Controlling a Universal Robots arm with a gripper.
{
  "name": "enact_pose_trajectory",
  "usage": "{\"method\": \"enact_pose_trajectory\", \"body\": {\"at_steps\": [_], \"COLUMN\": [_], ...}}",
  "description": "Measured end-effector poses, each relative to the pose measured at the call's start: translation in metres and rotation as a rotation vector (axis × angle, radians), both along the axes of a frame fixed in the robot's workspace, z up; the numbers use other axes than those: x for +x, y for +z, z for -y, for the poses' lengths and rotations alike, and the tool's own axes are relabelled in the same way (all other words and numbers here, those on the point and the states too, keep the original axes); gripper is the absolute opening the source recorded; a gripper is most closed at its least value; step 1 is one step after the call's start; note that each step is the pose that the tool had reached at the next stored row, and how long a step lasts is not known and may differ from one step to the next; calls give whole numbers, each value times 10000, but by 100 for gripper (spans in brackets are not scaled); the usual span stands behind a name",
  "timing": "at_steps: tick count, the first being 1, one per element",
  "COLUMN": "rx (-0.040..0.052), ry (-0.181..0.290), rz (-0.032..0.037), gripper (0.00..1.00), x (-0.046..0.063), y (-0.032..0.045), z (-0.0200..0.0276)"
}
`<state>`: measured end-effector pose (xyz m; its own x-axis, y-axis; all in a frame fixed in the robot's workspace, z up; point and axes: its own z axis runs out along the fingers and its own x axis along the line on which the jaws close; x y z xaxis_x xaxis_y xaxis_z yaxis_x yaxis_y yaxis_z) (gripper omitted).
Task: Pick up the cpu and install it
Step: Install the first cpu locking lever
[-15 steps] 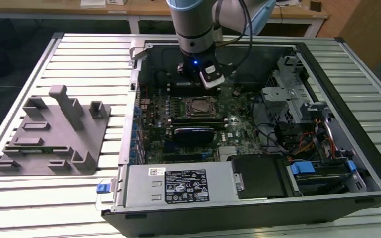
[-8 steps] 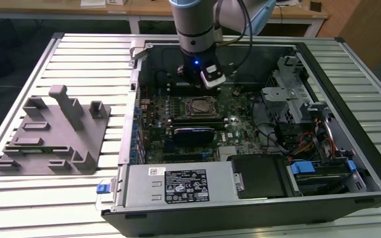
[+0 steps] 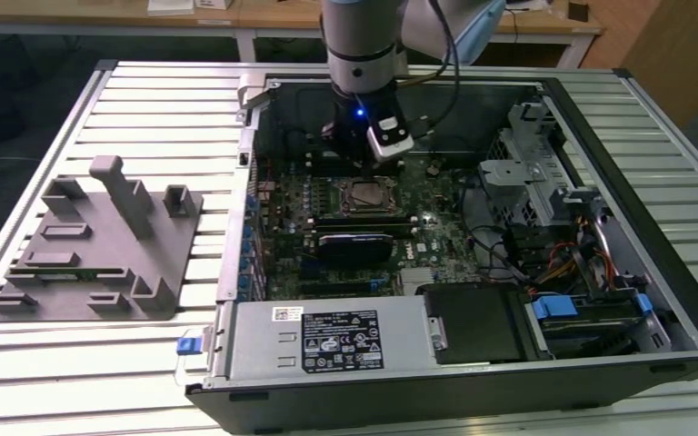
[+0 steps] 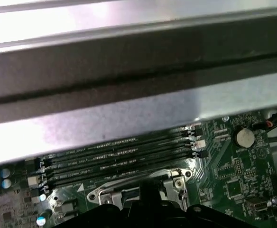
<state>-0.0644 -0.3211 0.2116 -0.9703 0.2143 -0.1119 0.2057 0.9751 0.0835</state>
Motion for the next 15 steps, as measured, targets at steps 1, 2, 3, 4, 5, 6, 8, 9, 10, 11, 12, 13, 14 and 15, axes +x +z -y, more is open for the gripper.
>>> {"method": "enact_pose_trajectory", "body": {"at_steps": [1, 2, 3, 4, 5, 6, 8, 9, 10, 11, 12, 13, 14, 15], "rx": [-72, -123, -164, -200, -234, -260, -303, -319, -335, -359, -390, -444, -517, -594], "ry": [0, 0, 1, -1, 0, 0, 0, 1, 0, 0, 0, 0, 1, 0], "rz": [-18, -27, -33, -40, -48, -57, -70, -76, -81, -87, -99, -129, -165, -198], "gripper": [11, 11, 11, 11, 11, 11, 11, 11, 11, 11, 11, 11, 11, 11], "x": [4, 8, 13, 18, 24, 31, 44, 50, 56, 61, 65, 69, 73, 75], "y": [-1, -1, -2, -2, -2, -2, -3, -4, -4, -5, -6, -8, -7, -8], "z": [0, 1, 3, 8, 17, 27, 52, 68, 85, 101, 110, 114, 117, 118]}}
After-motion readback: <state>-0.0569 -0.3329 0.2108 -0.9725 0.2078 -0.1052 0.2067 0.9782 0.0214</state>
